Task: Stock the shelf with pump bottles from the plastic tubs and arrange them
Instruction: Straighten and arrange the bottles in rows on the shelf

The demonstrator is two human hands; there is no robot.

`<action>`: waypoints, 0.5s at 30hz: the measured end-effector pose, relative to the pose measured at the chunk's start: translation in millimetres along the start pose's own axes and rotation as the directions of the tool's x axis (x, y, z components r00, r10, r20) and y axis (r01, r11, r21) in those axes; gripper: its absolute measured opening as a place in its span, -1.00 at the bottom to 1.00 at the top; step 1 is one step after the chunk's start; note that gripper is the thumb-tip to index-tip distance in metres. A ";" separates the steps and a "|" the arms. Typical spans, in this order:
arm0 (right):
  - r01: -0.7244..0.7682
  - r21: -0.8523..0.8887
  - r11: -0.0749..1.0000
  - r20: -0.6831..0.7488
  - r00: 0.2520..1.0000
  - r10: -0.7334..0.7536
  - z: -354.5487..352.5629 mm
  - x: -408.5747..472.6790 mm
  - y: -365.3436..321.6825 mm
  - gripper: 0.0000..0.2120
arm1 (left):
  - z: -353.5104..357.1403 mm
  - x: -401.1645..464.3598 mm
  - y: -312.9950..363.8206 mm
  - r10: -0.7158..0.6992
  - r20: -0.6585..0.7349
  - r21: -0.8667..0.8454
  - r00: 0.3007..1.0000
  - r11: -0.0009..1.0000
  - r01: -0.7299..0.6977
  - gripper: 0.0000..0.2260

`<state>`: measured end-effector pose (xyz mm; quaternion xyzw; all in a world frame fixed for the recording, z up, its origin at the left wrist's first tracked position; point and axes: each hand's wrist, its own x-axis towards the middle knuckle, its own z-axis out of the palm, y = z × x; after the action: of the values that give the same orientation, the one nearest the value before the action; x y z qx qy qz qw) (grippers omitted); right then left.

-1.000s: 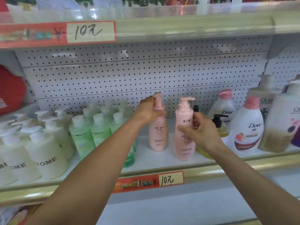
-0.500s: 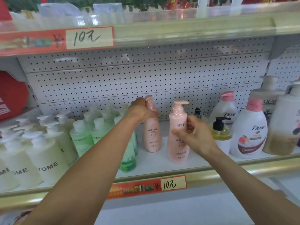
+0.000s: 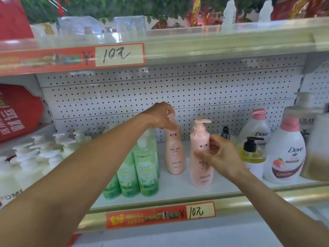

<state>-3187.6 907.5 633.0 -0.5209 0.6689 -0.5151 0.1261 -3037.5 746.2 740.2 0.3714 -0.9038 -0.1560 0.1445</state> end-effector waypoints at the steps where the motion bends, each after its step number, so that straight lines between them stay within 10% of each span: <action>1: -0.005 0.002 1.000 -0.003 1.000 0.005 1.0 0.2 -0.3 -0.60 | 0.1 1.0 -1.0 0.008 0.001 0.002 1.000 1.000 -0.008 -0.63; 15: 0.009 0.010 1.000 -0.002 1.000 -0.009 24.2 0.8 -10.2 -0.63 | -1.0 7.8 -17.7 0.092 0.083 0.068 0.992 0.993 -0.098 -0.56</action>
<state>-3165.0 894.1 631.0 -0.5227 0.6641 -0.5196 0.1255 -3031.4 728.4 735.4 0.3265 -0.9305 -0.1310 0.1023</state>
